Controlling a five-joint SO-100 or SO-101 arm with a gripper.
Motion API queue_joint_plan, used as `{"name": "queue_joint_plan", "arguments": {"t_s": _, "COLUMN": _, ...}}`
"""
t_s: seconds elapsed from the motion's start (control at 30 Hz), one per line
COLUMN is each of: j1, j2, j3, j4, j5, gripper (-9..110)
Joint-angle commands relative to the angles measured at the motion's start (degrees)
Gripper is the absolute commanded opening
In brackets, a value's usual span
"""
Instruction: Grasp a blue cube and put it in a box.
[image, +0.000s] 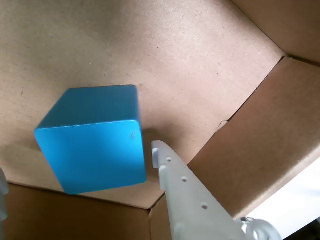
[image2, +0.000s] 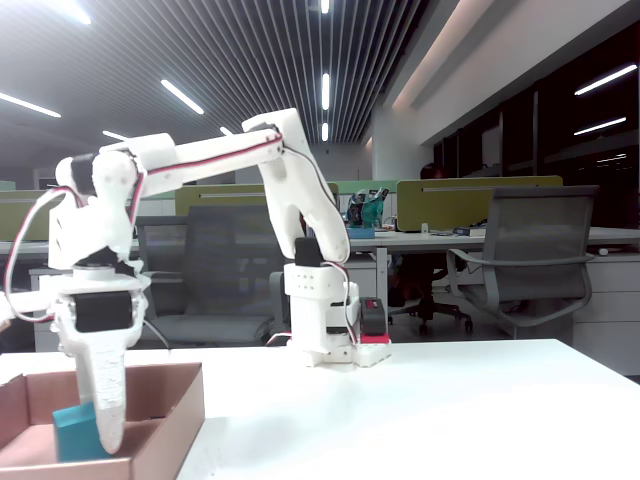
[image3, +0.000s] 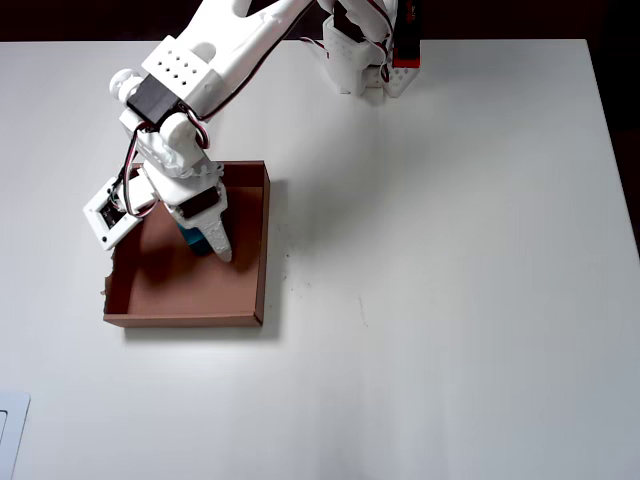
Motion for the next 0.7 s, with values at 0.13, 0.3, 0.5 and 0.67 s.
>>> {"name": "queue_joint_plan", "arguments": {"t_s": 0.13, "j1": 0.35, "j2": 9.76, "j3": 0.35, "j4": -0.35, "j5": -0.44, "gripper": 39}}
{"name": "queue_joint_plan", "arguments": {"t_s": 0.3, "j1": 0.26, "j2": 14.68, "j3": 0.35, "j4": 1.05, "j5": -0.53, "gripper": 36}}
{"name": "queue_joint_plan", "arguments": {"t_s": 0.5, "j1": 0.26, "j2": 20.83, "j3": 1.76, "j4": 3.34, "j5": -0.62, "gripper": 34}}
{"name": "queue_joint_plan", "arguments": {"t_s": 0.67, "j1": 0.26, "j2": 25.4, "j3": 4.83, "j4": 2.55, "j5": -0.62, "gripper": 32}}
